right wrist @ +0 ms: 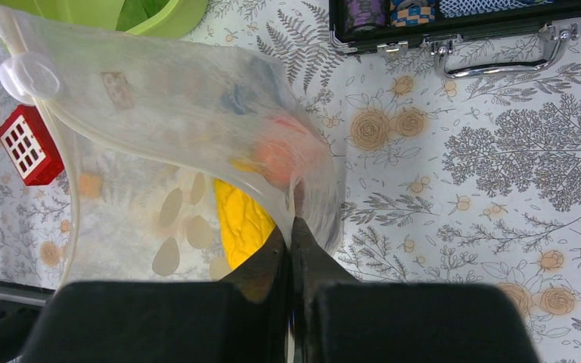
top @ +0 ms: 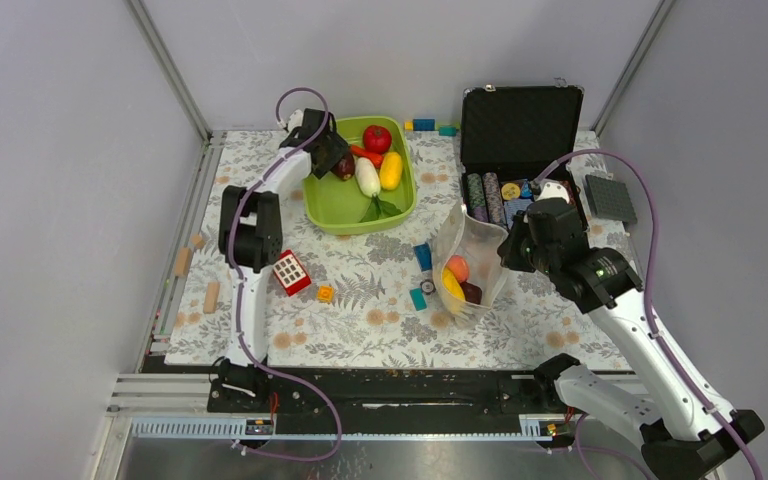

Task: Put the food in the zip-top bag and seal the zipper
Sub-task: Pick up the fake fruit from the bin, then place the fake fruit in the zipper food storage bag.

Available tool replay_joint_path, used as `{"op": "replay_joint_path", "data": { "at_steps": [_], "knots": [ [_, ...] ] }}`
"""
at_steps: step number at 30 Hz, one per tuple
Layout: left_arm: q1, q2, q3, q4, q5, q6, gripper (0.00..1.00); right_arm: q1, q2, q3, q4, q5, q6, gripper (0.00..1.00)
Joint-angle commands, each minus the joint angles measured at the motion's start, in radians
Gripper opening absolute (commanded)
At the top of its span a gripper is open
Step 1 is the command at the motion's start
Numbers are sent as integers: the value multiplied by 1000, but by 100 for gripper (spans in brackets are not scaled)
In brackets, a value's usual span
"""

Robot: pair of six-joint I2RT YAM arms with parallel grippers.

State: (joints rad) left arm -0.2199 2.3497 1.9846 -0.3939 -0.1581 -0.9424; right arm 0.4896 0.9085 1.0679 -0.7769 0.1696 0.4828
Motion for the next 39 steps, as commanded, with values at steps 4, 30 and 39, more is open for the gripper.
{"op": "replay_joint_path", "data": {
  "at_steps": [4, 30, 39],
  "knots": [
    [-11, -323, -146, 135, 153, 86, 0, -4, 20, 3, 10, 36, -4, 0],
    [-733, -1017, -717, 455, 654, 784, 13, -3, 15, 6, 14, -40, 5, 0],
    [-741, -946, -700, 426, 612, 753, 20, -3, 12, 3, 13, -45, 4, 0]
  ]
}}
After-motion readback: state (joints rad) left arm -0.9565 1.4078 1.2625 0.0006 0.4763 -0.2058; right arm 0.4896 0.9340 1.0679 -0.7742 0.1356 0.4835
